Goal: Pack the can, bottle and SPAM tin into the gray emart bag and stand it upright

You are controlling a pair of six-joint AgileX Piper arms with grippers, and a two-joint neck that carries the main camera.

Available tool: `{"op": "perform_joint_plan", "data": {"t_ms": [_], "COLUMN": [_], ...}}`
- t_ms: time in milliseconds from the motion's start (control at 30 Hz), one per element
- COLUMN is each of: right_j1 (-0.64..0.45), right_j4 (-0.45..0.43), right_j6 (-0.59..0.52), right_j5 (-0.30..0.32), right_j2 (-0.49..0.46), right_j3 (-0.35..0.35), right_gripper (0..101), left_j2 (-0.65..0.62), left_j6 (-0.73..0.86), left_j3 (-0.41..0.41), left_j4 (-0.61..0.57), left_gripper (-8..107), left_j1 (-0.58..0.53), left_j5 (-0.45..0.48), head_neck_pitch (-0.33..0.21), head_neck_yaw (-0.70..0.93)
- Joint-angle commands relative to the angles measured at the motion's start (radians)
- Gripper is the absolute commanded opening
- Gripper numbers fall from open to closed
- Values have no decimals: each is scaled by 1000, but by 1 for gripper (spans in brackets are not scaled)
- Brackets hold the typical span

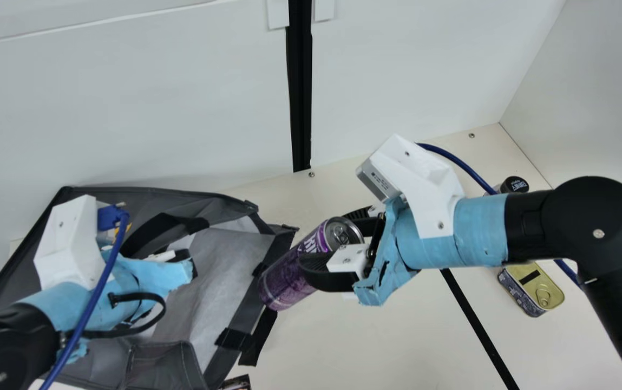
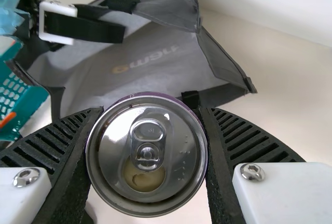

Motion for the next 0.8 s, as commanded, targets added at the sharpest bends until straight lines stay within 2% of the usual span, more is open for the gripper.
{"op": "perform_joint_plan", "data": {"t_ms": [0,433,767], "right_j1": [1,21,136], "right_j4": [5,44,26], "right_j6": [0,3,33], "right_j5": [1,1,-106], "right_j2": [3,63,99], "right_j3": [1,-50,-21], "right_gripper": [0,0,0], "left_j2": [0,0,0], "left_j6": [0,0,0], "left_j3": [0,0,0], "left_j4": [0,0,0], "left_gripper": [-8,-8,-8], "left_j1": [0,0,0], "left_j5": [0,0,0], "head_neck_pitch": [-21,-21,-21], "head_neck_yaw": [-1,-1,-1]}}
